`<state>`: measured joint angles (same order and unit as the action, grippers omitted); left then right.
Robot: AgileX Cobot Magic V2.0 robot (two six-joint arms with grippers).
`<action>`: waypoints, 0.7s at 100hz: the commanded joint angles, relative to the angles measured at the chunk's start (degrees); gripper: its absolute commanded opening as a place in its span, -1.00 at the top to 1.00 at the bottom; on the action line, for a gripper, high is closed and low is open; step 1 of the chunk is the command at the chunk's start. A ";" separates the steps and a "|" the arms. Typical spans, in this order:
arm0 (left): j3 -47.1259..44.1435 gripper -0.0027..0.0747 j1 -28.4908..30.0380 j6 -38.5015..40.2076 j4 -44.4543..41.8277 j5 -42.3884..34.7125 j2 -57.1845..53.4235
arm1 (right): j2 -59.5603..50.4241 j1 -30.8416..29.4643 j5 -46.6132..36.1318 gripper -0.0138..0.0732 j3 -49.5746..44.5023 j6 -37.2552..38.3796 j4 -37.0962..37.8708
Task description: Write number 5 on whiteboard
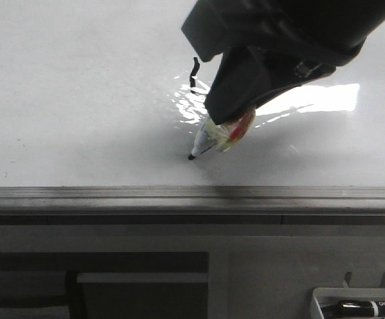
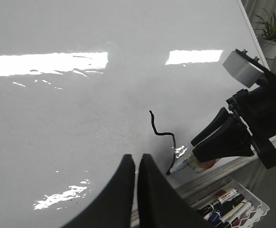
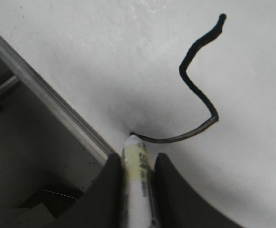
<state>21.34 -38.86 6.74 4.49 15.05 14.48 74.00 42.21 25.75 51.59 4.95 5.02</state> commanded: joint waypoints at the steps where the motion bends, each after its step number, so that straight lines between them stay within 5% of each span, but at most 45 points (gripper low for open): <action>1: 1.57 0.98 0.23 0.44 0.59 -4.99 0.53 | -1.65 -0.35 -2.69 0.77 2.40 0.11 3.15; 27: 1.57 0.98 0.23 0.44 0.59 -5.55 0.53 | -9.65 2.02 -4.73 0.77 5.65 -0.44 8.13; 70: 1.57 0.98 0.23 0.44 0.59 -6.64 0.53 | -5.09 -3.51 -9.62 0.77 5.65 -0.44 11.72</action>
<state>21.34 -38.86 6.74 4.54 13.17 14.48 69.51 39.18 21.45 55.39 5.04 15.40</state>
